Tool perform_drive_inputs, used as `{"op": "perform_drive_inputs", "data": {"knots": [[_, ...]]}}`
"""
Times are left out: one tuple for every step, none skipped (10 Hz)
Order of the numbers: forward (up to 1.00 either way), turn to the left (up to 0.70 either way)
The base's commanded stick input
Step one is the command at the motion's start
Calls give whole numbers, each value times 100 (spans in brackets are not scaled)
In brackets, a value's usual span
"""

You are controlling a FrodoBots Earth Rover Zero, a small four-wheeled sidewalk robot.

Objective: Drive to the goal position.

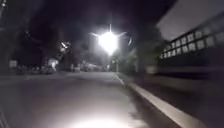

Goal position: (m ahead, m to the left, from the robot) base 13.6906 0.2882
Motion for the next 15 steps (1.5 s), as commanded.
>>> {"op": "perform_drive_inputs", "data": {"knots": [[70,0],[70,0],[70,0],[70,0],[70,0],[70,0],[70,0],[70,0],[70,0],[70,0],[70,0],[70,0],[70,0],[70,0],[70,0]]}}
